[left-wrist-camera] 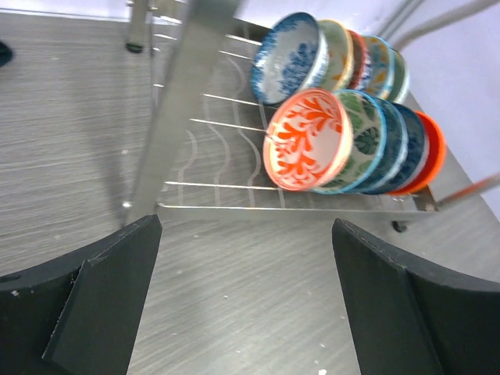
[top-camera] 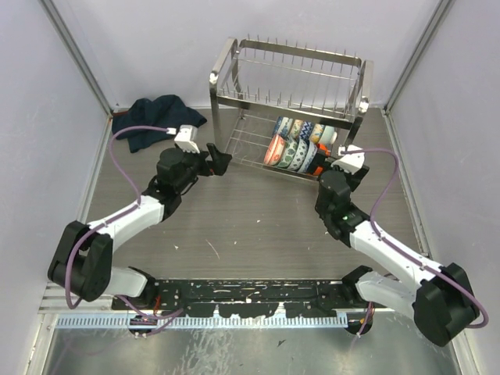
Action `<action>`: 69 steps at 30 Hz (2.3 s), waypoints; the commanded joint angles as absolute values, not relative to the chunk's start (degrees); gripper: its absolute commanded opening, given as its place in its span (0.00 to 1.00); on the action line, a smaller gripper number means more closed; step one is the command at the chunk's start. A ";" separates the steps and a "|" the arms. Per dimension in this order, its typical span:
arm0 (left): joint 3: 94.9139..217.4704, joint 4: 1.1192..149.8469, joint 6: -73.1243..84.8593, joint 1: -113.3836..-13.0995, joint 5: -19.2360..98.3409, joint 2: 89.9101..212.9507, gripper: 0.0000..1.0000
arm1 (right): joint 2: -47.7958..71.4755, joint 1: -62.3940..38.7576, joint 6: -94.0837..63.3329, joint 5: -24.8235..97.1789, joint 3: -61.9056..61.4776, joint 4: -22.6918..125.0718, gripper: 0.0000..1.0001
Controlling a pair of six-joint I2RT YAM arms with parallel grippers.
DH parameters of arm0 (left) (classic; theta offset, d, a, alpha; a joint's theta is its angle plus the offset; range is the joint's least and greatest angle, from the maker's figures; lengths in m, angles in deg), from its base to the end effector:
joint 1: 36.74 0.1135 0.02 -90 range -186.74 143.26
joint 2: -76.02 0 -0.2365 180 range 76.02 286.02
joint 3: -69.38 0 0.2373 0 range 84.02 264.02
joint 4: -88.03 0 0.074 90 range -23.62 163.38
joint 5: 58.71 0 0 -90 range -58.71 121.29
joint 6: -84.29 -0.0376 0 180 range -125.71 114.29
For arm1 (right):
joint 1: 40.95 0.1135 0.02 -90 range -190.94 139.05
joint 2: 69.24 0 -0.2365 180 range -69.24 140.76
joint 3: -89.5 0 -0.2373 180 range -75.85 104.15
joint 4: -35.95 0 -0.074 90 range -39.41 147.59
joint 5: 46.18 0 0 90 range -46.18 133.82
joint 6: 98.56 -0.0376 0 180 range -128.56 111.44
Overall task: Unload the bowls from the dish rack
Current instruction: Move the dish rack to the center of the board, then pick up the bowl from the dish rack.
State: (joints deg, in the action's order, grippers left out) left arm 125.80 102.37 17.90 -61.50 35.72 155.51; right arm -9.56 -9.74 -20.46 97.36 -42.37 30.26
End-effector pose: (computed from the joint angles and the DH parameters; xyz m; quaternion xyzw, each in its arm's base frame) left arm 0.2761 -0.1305 0.2361 0.0328 0.7580 -0.2934 0.5816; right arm 0.2115 0.0928 0.2603 0.1864 0.7040 -0.0912 0.6792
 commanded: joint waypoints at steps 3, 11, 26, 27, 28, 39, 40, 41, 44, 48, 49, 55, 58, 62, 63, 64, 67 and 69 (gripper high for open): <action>126.10 98.93 16.81 -67.29 33.86 153.64 0.99 | -16.37 -9.06 -19.36 86.66 -44.26 33.26 1.00; 127.91 98.32 16.96 -71.45 31.59 155.03 0.99 | -26.72 -8.95 -20.81 90.18 -45.83 39.26 1.00; 139.79 97.42 15.56 -74.14 36.11 165.55 1.00 | -38.47 -8.95 -22.26 90.33 -45.73 46.59 1.00; 141.33 97.57 15.33 -74.13 36.72 166.98 1.00 | -39.55 -8.95 -22.27 90.37 -45.82 46.98 1.00; 142.47 98.24 15.15 -74.12 37.13 168.51 1.00 | -40.60 -8.95 -22.27 90.45 -45.80 47.46 1.00; 153.34 104.85 15.62 -74.08 40.26 183.45 0.97 | -45.29 -8.95 -22.96 89.85 -46.48 49.04 1.00; 154.09 105.18 15.76 -74.09 40.38 184.46 0.94 | -45.19 -8.95 -23.02 89.87 -46.48 49.03 1.00; 154.82 105.71 15.81 -74.05 40.66 185.41 0.91 | -45.08 -8.95 -23.06 89.81 -46.46 48.96 1.00; 156.60 106.86 16.59 -73.80 41.48 187.92 0.82 | -45.07 -8.96 -23.14 89.69 -46.47 48.83 1.00; 157.82 109.67 19.70 -72.60 44.21 190.44 0.78 | -45.40 -8.95 -23.16 89.48 -46.47 48.82 1.00; 157.80 110.97 20.84 -72.16 45.27 190.98 0.76 | -45.56 -8.95 -23.07 89.39 -46.45 48.83 1.00; 157.10 115.85 25.22 -70.23 48.83 193.22 0.71 | -46.30 -8.95 -23.07 89.17 -46.57 48.89 1.00; 156.97 116.14 25.63 -70.23 48.79 193.53 0.70 | -46.34 -8.97 -23.07 89.13 -46.44 48.85 1.00; 156.42 116.78 26.01 -70.23 48.25 193.89 0.66 | -46.39 -8.95 -23.06 88.99 -46.52 48.86 1.00; 156.19 116.98 26.14 -70.25 48.07 193.96 0.65 | -46.43 -8.95 -23.06 88.96 -46.55 48.86 1.00; 156.02 117.28 26.38 -70.21 47.77 194.11 0.64 | -46.47 -8.95 -23.07 88.91 -46.51 48.92 1.00; 155.17 118.58 27.01 -70.22 46.99 194.49 0.63 | -46.56 -9.00 -23.10 88.82 -46.57 48.84 1.00; 154.21 119.47 27.44 -70.23 46.24 194.64 0.62 | -46.57 -8.96 -23.15 88.81 -46.57 48.90 1.00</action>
